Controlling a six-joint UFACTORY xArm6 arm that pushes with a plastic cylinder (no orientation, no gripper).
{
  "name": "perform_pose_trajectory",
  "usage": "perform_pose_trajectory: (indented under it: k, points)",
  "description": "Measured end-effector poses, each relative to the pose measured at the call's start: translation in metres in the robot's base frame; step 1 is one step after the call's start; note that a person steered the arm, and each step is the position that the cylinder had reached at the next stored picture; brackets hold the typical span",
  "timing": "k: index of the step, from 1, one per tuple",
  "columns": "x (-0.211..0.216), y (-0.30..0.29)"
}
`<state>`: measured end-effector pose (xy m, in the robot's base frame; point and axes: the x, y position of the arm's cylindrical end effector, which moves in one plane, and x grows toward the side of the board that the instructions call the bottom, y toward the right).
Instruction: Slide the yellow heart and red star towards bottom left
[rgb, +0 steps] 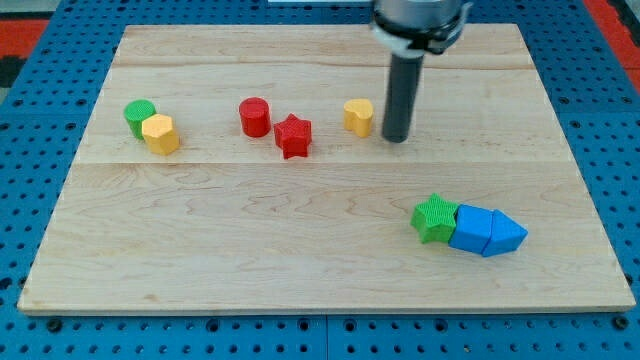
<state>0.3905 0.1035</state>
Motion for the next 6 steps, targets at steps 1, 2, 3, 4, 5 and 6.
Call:
perform_pose_trajectory:
  k: [1, 2, 3, 4, 5, 6]
  points:
    - [-0.024, 0.008]
    - [-0.031, -0.063]
    - [-0.025, -0.123]
    - [0.002, -0.142]
    - [0.016, -0.145]
    - [0.036, -0.156]
